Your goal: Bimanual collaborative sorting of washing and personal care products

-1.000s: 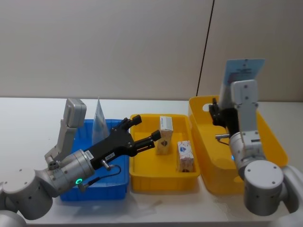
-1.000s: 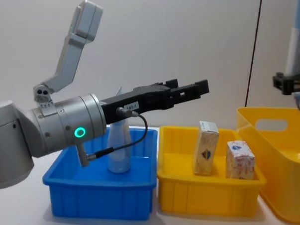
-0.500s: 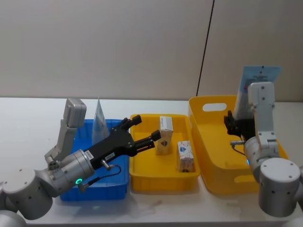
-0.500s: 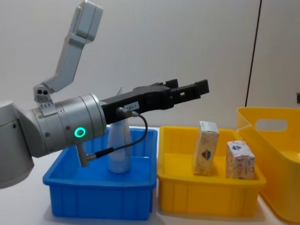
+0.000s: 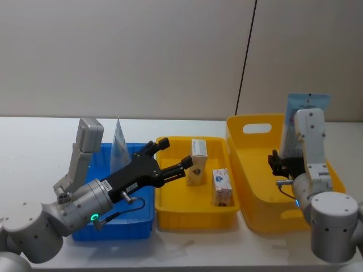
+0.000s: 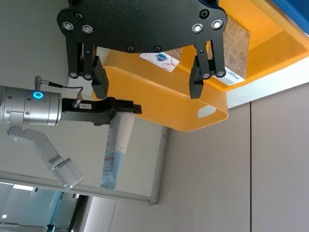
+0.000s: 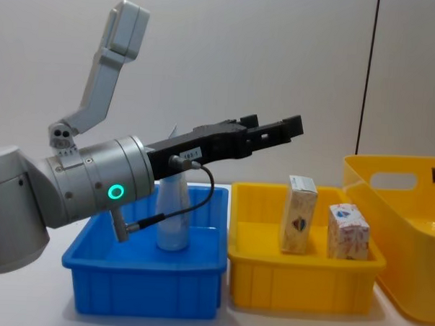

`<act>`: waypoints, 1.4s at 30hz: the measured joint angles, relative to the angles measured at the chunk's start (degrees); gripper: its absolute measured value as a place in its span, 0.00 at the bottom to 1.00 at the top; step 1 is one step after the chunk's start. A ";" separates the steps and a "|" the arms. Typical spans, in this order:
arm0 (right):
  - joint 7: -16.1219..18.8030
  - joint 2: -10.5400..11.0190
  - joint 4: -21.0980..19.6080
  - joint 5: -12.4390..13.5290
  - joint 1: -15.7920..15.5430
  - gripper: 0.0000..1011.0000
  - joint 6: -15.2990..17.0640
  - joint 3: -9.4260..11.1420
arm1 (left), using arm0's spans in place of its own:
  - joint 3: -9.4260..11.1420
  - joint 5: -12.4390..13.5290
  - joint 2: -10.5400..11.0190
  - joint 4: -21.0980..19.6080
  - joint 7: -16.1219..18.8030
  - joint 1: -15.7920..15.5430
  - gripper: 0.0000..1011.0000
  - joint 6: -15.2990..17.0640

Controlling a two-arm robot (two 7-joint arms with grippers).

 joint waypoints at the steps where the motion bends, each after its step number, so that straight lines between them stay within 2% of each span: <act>1: -0.05 -0.04 0.12 -0.05 0.02 0.64 0.03 0.00 | 0.00 0.00 0.00 0.00 0.00 0.00 0.99 0.00; 23: -0.81 -0.79 2.35 -1.03 0.48 0.65 0.40 -0.04 | 0.01 0.00 0.00 -0.01 0.00 0.00 0.99 0.00; 25: -0.84 -0.80 2.38 -1.07 0.49 0.67 0.40 -0.04 | 0.00 0.00 0.00 0.00 0.00 0.00 0.99 0.00; 26: -0.86 -0.81 2.42 -1.09 0.50 0.74 0.40 -0.03 | 0.00 0.00 0.00 0.00 0.00 0.00 0.99 0.00; 29: -0.88 -0.83 2.54 -1.13 0.50 0.84 0.44 -0.04 | 0.00 0.00 0.01 0.00 0.00 0.00 0.99 0.00; 35: -0.92 -0.86 2.62 -1.16 0.53 0.98 0.46 -0.04 | 0.00 0.00 -0.01 -0.01 -0.01 0.00 0.99 0.00; 42: -0.95 -0.90 2.67 -1.22 0.56 0.99 0.46 -0.04 | 0.01 0.00 0.00 0.00 -0.01 0.00 0.99 0.00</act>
